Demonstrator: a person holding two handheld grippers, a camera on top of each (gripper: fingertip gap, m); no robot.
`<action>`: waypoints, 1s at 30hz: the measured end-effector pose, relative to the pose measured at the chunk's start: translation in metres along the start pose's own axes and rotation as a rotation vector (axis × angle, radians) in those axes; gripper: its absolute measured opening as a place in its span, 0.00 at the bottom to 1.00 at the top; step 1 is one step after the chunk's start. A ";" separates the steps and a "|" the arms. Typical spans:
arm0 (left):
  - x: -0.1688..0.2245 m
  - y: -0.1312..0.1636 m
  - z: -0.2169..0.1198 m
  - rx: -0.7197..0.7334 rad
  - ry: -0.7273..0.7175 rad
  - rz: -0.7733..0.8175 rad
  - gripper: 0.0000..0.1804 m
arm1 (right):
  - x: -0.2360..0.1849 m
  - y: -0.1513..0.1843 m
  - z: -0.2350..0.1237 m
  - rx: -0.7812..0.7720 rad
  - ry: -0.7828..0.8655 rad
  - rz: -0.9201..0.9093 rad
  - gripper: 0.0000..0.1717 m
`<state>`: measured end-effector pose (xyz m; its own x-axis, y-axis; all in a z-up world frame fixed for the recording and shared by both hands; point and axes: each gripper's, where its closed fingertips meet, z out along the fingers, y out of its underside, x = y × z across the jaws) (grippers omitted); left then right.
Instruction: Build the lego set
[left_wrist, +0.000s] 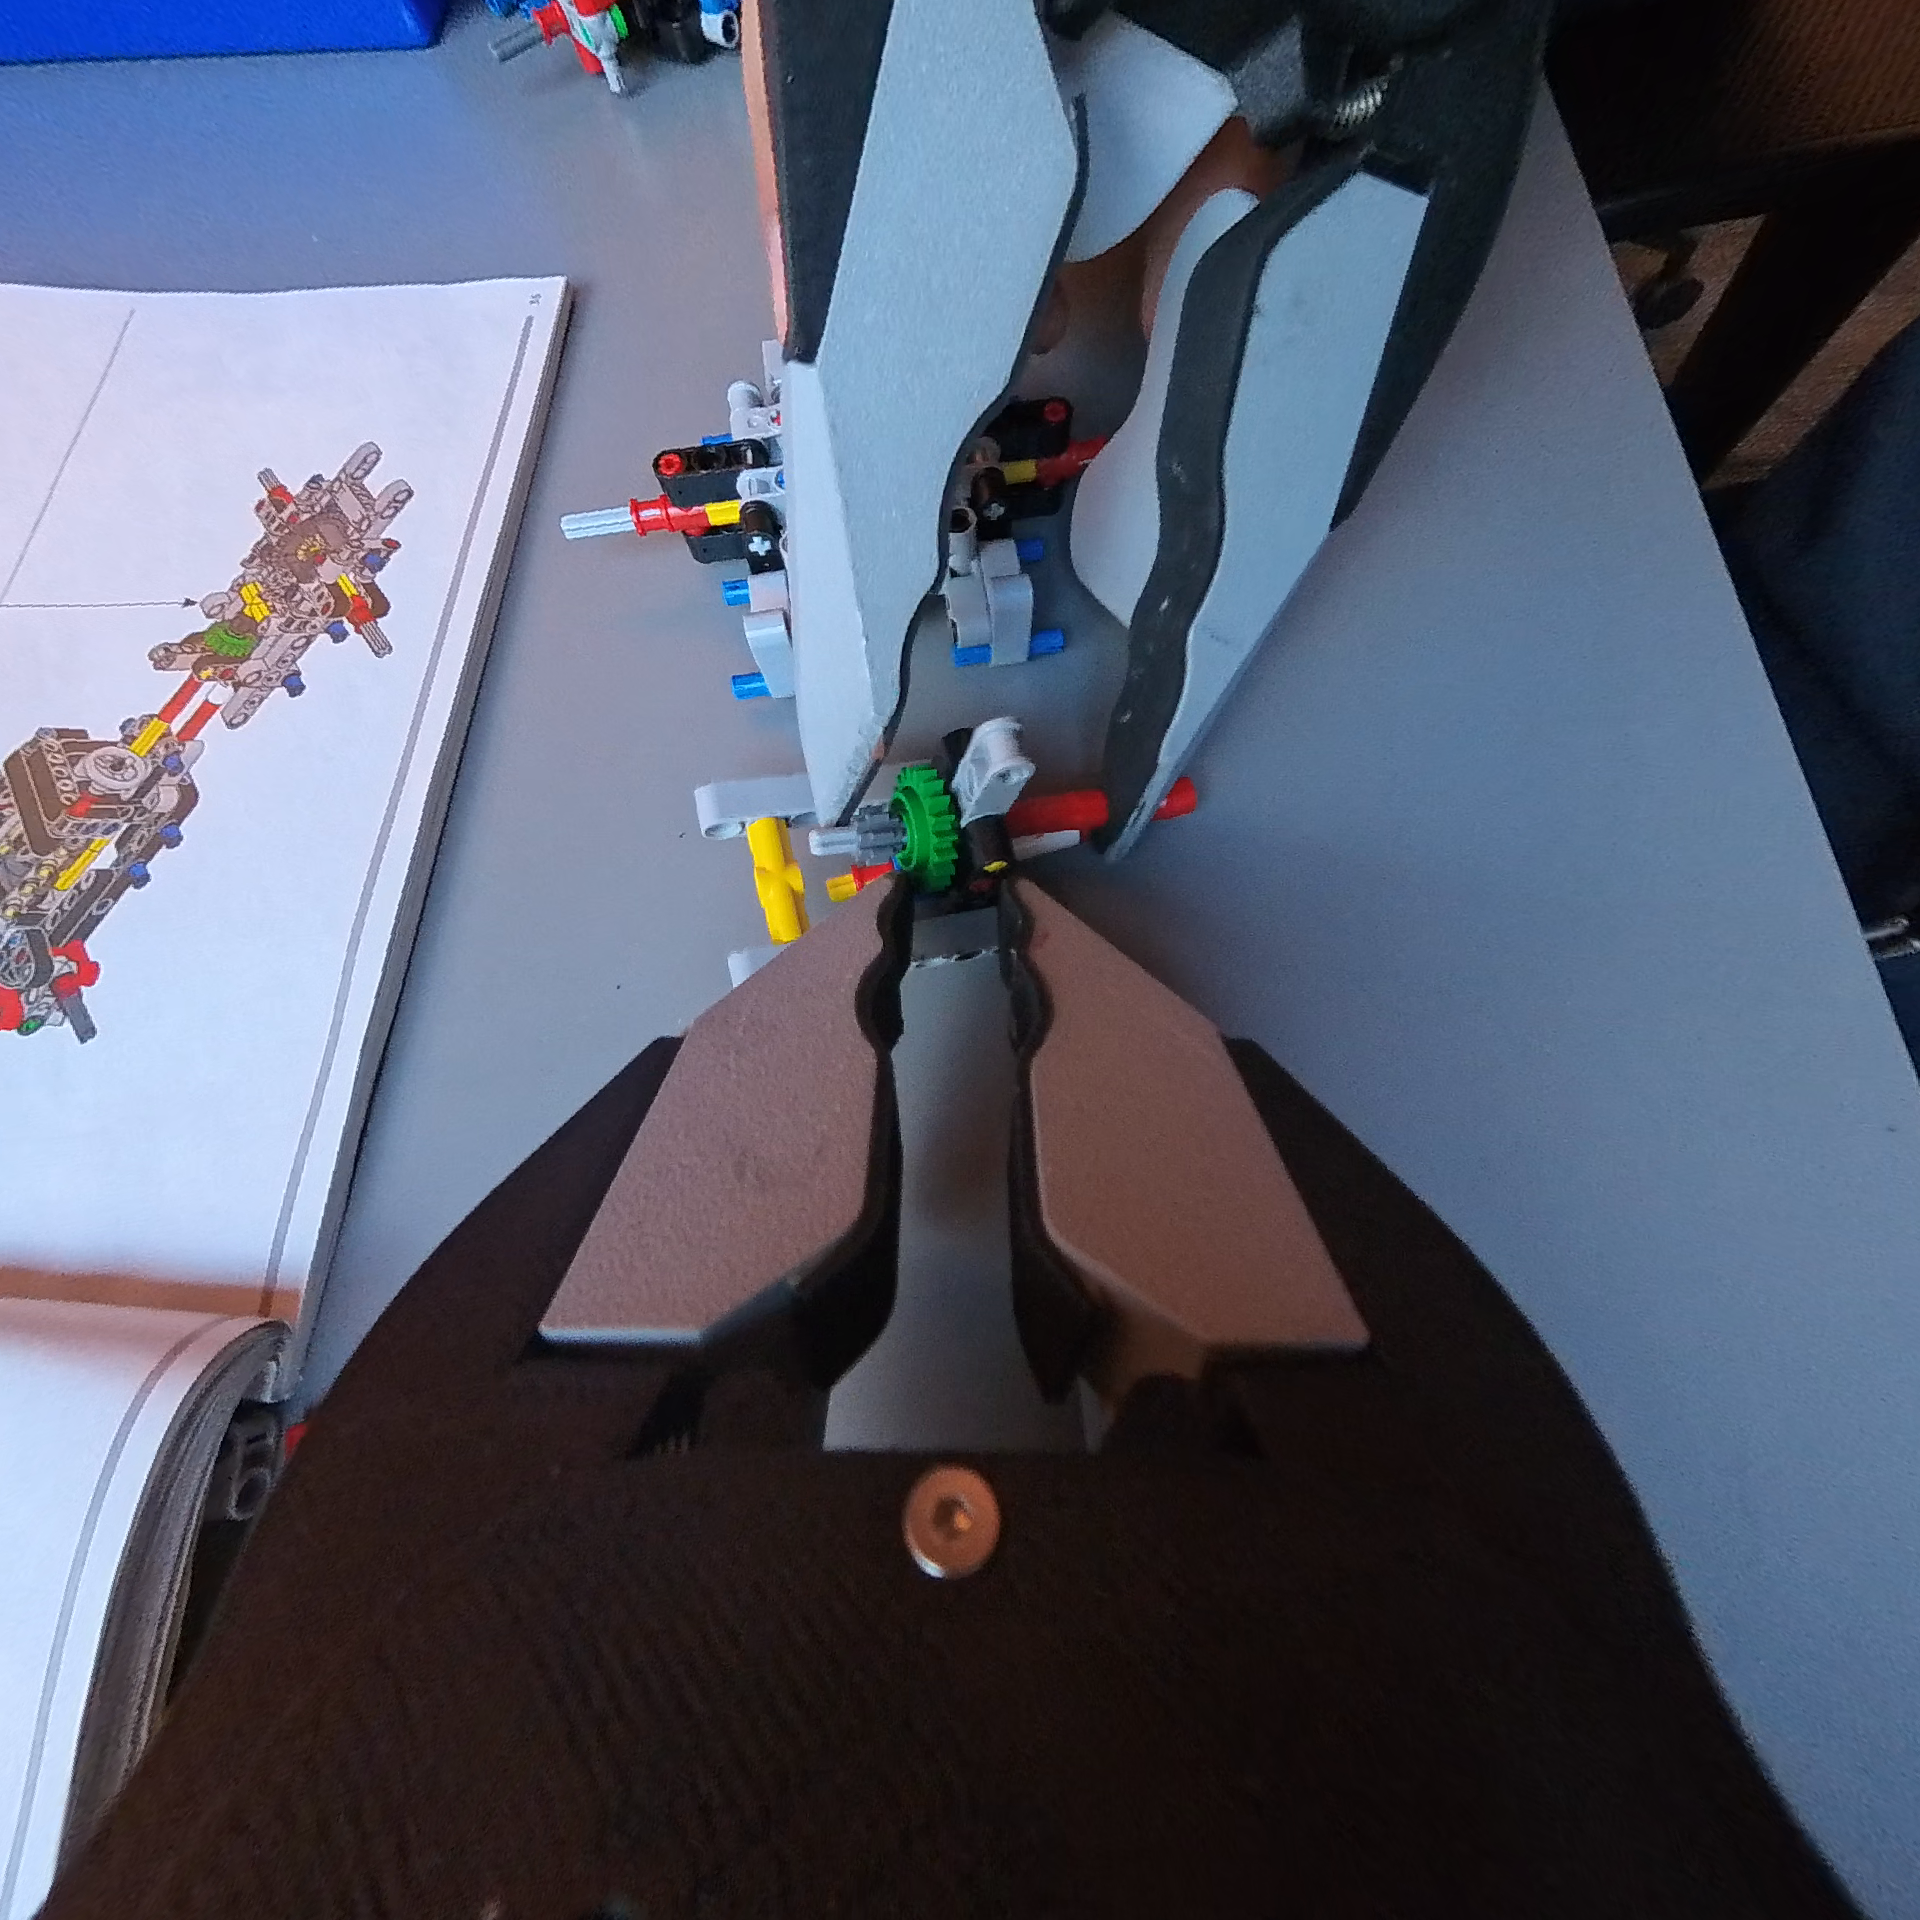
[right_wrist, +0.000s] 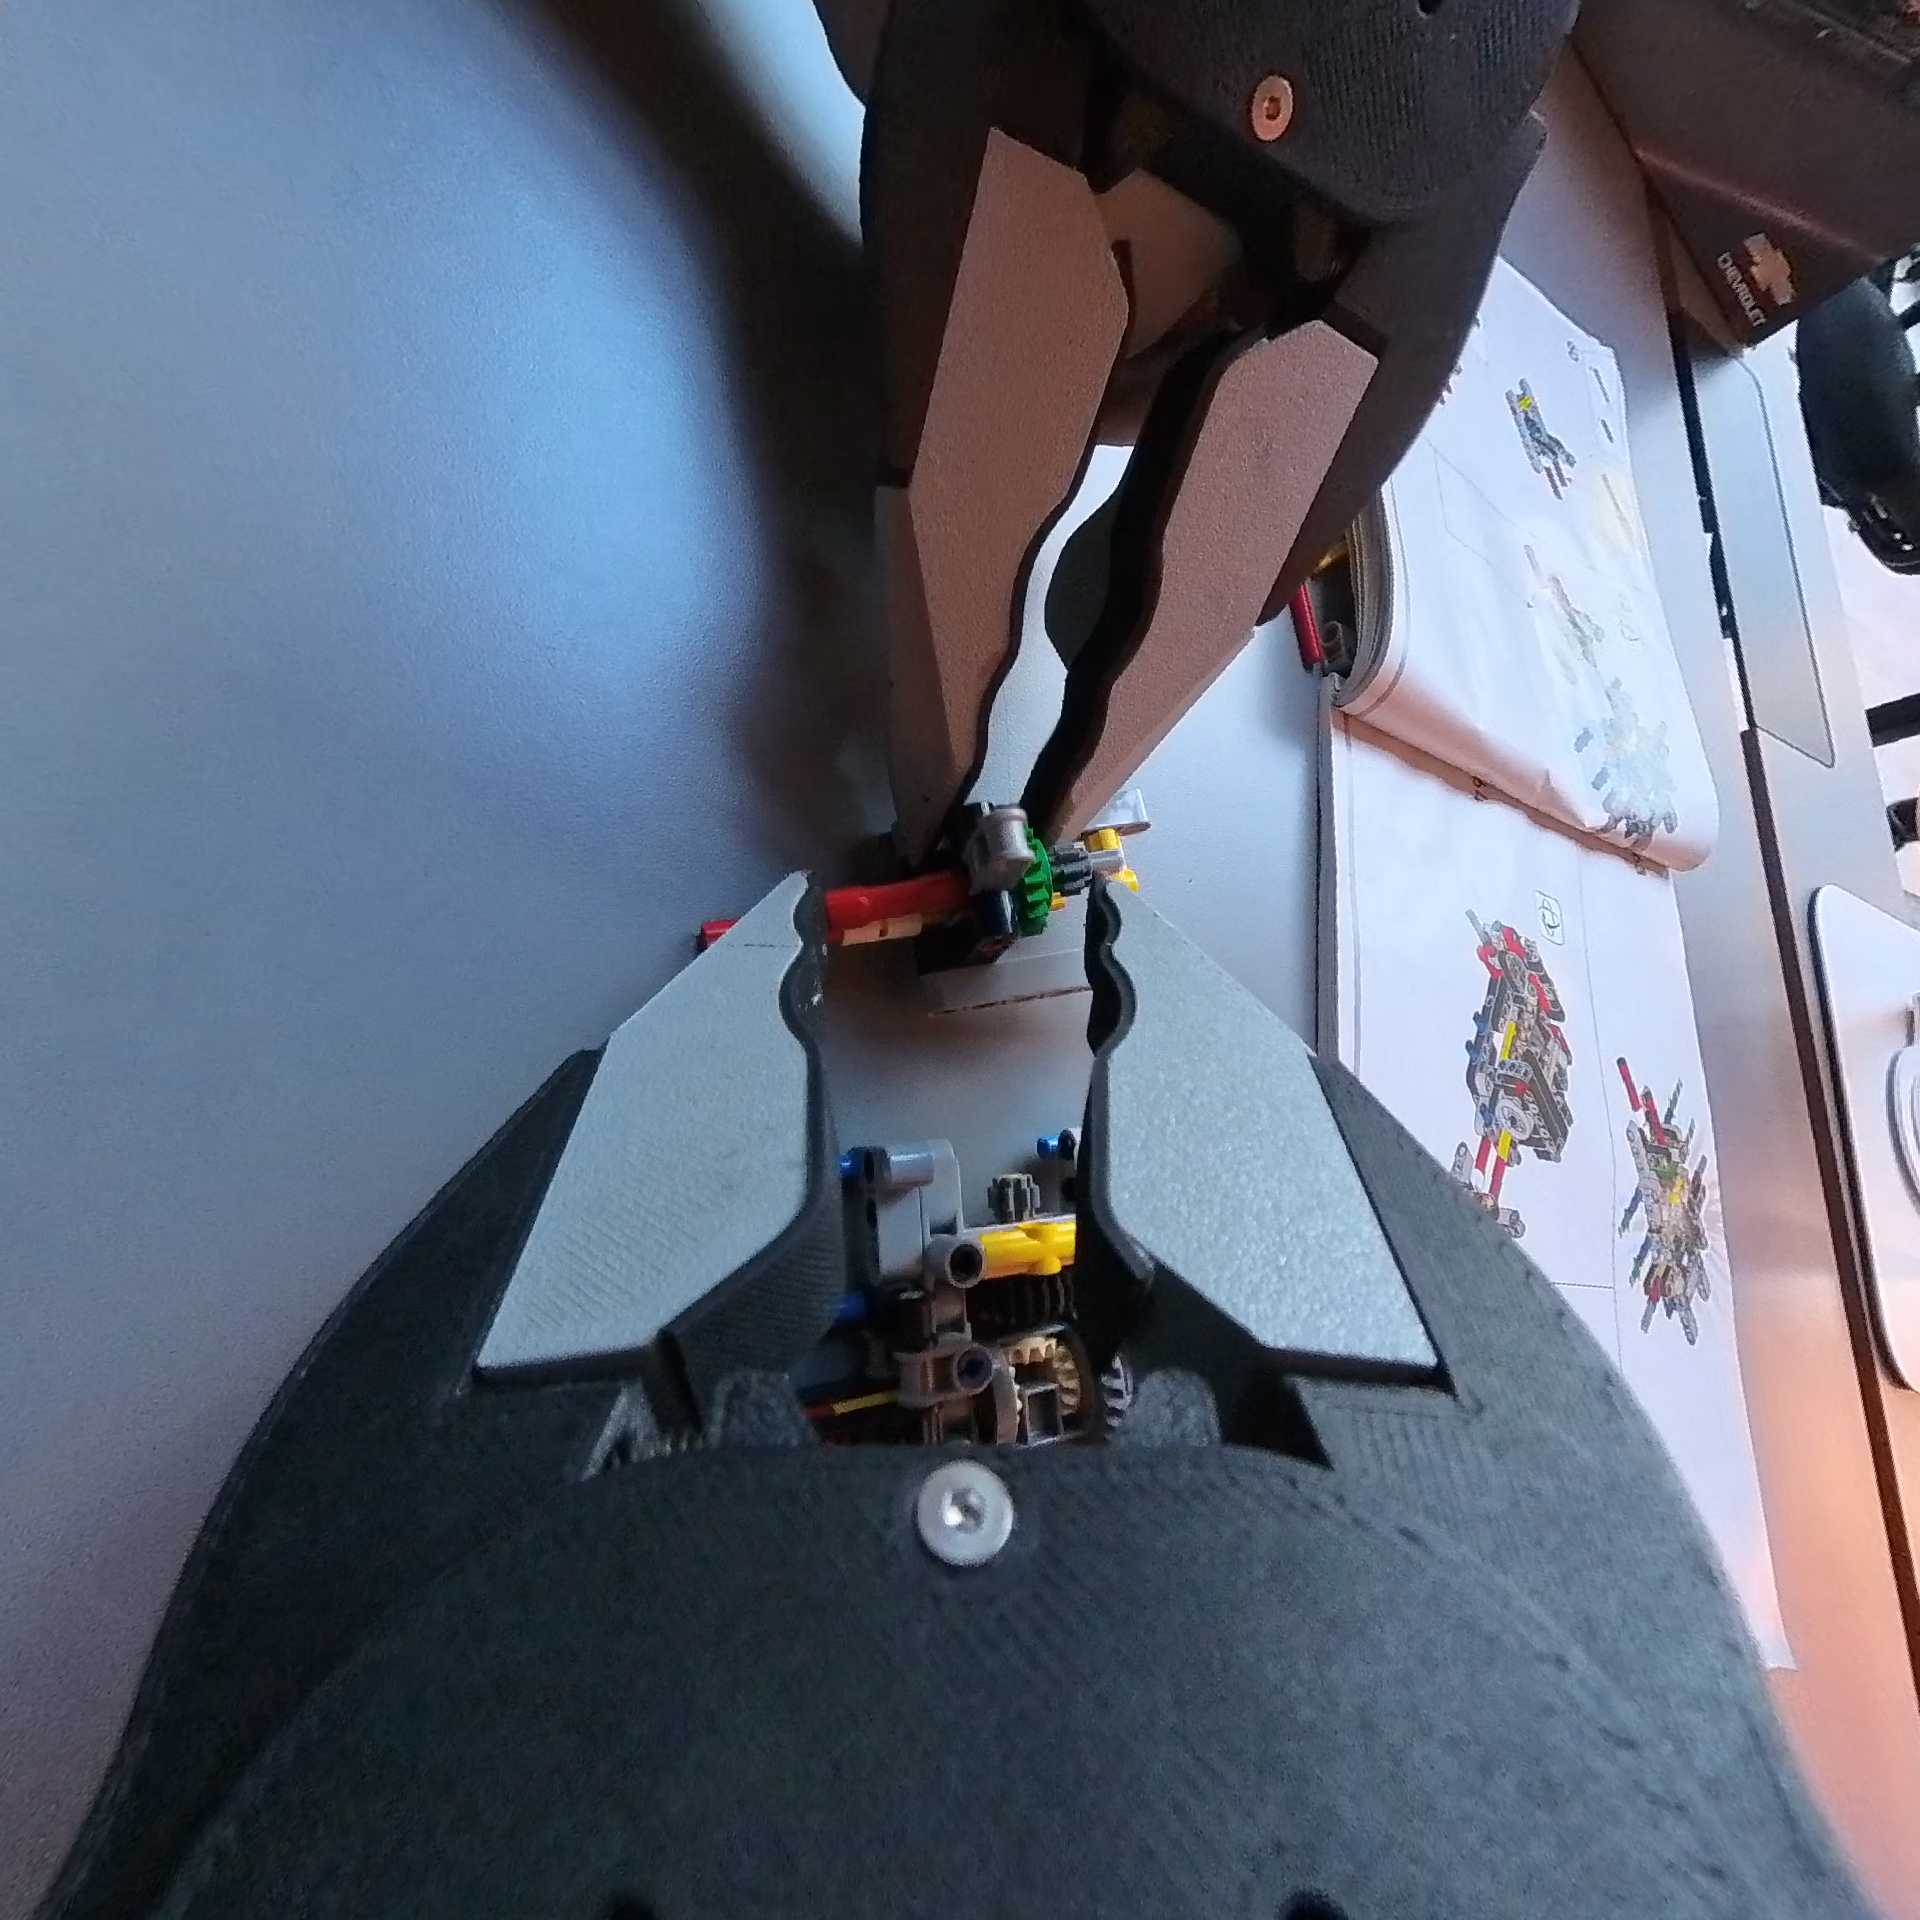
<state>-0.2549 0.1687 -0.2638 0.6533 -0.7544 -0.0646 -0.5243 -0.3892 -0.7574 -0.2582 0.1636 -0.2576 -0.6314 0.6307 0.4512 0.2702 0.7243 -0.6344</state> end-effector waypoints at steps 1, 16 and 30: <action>0.000 0.000 0.000 -0.001 -0.003 0.002 0.07 | 0.000 0.000 0.000 -0.004 0.000 -0.001 0.27; -0.002 0.001 0.000 -0.007 -0.020 -0.023 0.07 | 0.000 0.001 0.002 -0.045 0.023 0.025 0.26; -0.013 0.002 -0.002 -0.013 -0.113 0.016 0.08 | 0.005 0.003 0.005 -0.006 0.005 0.087 0.23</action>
<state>-0.2653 0.1763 -0.2632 0.7016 -0.6966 -0.1499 -0.5419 -0.3850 -0.7470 -0.2640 0.1679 -0.2602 -0.6013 0.6931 0.3976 0.3282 0.6680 -0.6679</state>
